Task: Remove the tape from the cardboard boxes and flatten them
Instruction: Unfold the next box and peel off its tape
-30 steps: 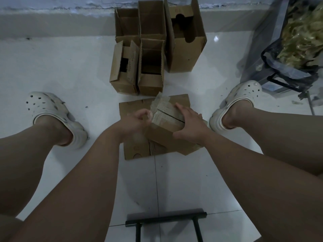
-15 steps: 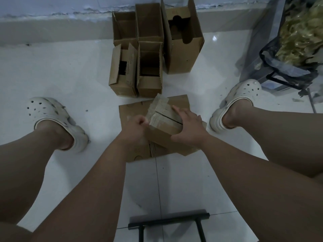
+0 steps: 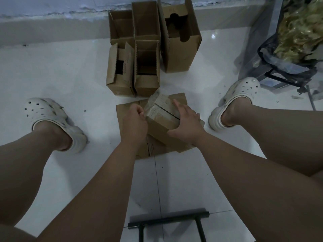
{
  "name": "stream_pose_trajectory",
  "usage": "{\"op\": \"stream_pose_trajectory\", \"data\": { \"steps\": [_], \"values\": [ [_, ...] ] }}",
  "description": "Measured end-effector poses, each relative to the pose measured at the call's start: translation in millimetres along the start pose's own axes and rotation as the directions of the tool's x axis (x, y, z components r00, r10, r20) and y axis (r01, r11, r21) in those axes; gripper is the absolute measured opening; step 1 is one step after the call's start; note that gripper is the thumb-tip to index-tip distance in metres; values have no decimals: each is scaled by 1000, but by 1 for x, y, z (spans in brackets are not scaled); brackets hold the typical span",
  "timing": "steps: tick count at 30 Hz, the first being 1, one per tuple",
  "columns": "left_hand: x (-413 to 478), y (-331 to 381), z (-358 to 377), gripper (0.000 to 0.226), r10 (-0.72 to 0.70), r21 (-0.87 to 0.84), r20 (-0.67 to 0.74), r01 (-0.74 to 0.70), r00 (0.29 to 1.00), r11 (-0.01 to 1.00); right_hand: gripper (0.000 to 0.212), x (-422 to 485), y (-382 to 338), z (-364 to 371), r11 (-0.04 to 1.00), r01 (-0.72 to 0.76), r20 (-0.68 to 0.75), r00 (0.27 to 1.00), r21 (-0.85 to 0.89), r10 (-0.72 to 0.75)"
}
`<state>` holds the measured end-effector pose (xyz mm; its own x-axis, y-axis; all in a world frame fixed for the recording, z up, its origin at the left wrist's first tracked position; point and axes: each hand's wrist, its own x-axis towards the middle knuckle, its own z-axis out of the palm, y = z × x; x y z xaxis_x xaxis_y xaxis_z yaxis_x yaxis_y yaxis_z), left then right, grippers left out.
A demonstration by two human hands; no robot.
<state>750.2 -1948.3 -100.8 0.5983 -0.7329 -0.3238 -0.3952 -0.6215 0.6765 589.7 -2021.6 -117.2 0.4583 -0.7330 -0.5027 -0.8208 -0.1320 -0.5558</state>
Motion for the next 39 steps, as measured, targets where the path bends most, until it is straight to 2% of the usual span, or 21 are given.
{"op": "stream_pose_trajectory", "data": {
  "steps": [2,6,10,14,16,18,21,25,28,32,36,39],
  "values": [
    [-2,3,0,9,-38,-37,11,39,999,999,108,0,0,2,1000,-7,-17,1000,-20,7],
    [-9,6,1,41,-209,-146,9,208,978,967,107,-1,-2,12,990,23,-48,998,-140,-30],
    [-5,-2,-3,40,-402,-190,26,399,915,897,109,-3,0,25,981,52,-44,997,-187,-61],
    [-2,-5,-3,30,-382,-176,99,394,919,902,111,-2,4,32,970,67,-43,996,-232,-79],
    [0,-7,-4,32,-382,-206,150,407,912,890,111,0,5,34,968,73,-39,996,-238,-85],
    [5,-12,-9,39,-425,-305,207,471,881,828,113,2,5,34,966,79,-27,996,-247,-88],
    [8,-21,-16,43,-484,-441,324,582,813,683,114,1,5,35,961,79,-12,996,-264,-85],
    [4,-27,-19,13,-554,-476,444,709,704,520,115,0,5,36,946,87,10,996,-312,-88],
    [4,-30,-19,11,-616,-450,481,779,623,437,116,-2,3,36,938,98,28,995,-333,-94],
    [1,-31,-20,9,-623,-349,537,822,569,449,118,-8,2,35,926,105,50,994,-362,-93],
    [-3,-35,-22,10,-609,-311,535,807,585,502,122,-10,-1,36,920,116,97,992,-375,-85],
    [-4,-37,-21,12,-611,-329,523,802,594,499,122,-12,-2,36,920,113,119,990,-376,-73]
  ]
}}
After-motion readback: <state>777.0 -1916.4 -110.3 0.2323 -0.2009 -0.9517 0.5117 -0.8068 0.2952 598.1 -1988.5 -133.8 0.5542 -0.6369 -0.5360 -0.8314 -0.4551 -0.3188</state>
